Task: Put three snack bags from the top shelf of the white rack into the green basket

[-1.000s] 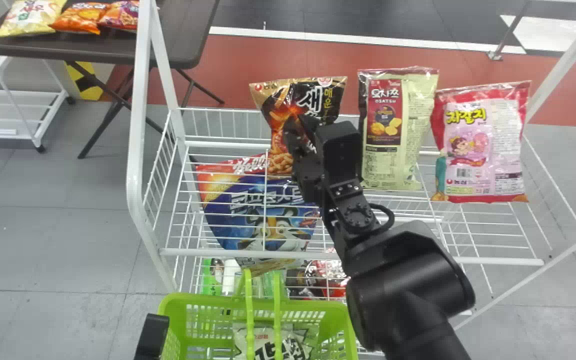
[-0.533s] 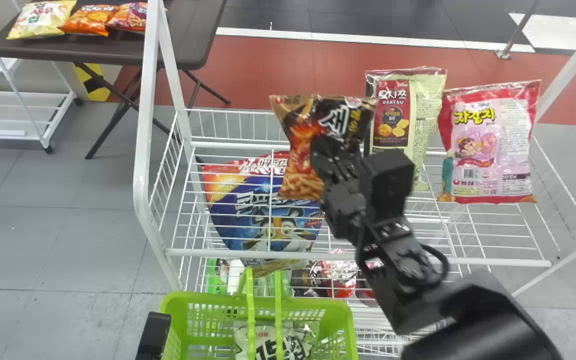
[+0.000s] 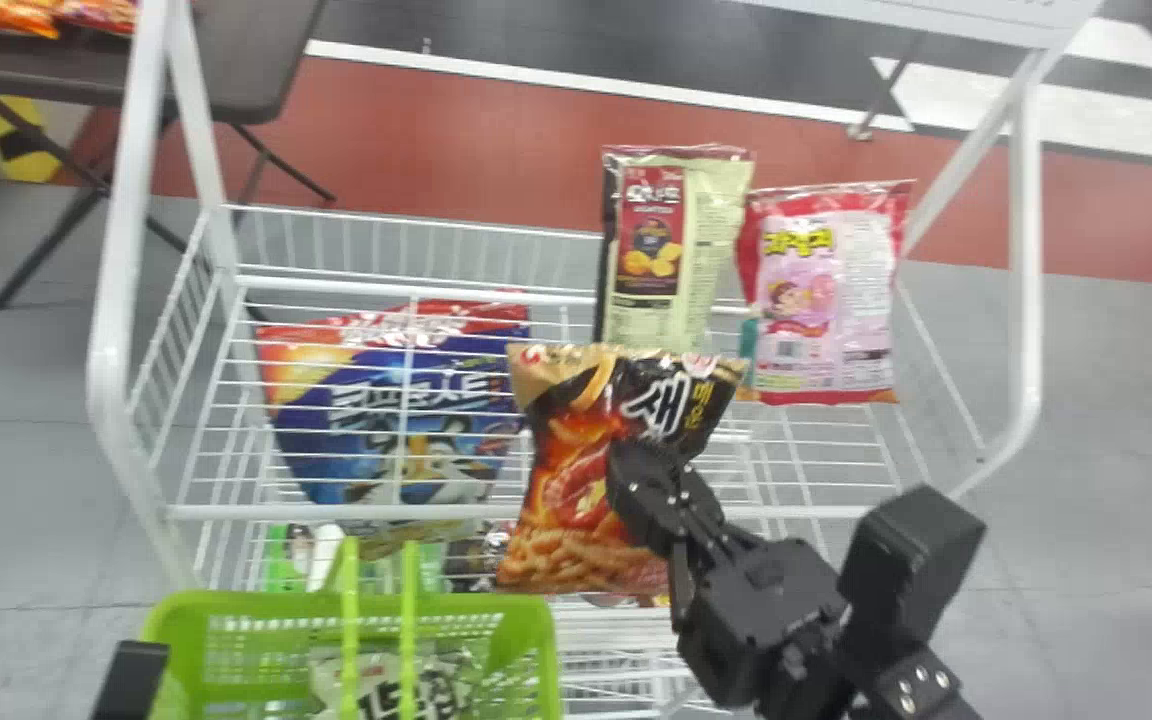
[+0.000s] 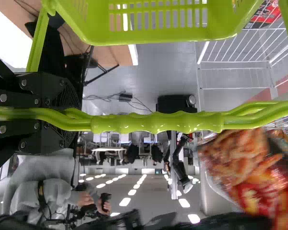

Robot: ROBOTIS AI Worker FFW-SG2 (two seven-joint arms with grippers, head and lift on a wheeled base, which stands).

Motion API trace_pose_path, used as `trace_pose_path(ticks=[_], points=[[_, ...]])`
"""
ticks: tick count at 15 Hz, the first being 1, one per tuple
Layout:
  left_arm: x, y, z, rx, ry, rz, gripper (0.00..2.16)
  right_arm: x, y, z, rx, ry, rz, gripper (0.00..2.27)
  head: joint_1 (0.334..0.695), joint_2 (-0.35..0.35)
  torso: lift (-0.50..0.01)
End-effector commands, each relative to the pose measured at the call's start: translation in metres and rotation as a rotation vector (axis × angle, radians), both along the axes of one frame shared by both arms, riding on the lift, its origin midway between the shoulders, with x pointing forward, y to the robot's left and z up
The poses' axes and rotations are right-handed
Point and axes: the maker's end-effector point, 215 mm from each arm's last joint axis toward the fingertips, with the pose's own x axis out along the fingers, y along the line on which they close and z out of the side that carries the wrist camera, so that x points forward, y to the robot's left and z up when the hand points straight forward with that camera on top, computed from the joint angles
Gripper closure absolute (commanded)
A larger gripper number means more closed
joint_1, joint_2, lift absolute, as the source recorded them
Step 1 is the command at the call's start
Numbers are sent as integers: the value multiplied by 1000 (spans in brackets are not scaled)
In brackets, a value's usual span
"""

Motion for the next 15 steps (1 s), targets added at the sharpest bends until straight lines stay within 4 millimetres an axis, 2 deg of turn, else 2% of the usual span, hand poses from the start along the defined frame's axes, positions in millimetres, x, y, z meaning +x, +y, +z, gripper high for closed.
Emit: trace_pose_path(ticks=[1,2,4,8,11,15], points=[[-1,-3,1,-1,-4,1,2148,-27,-6,-8,21,67,9,2047,695,-312,0],[-1,-5,1,-1,-5,-1,2148,-42,-2,-35,28,165,28,2047,695,-322,0],[-2,-4,1,-2,-7,1,2148,-57,4,-75,29,246,36,2047,695,-350,0],[-2,-3,10,-1,-30,0,2148,-90,37,-130,65,369,101,2047,695,-350,0],[-3,-5,13,-3,-35,-6,2148,-111,63,-158,75,437,160,2047,695,-297,0],[-6,-10,14,-7,-35,-21,2148,-100,91,-168,105,427,202,2044,695,-234,0]])
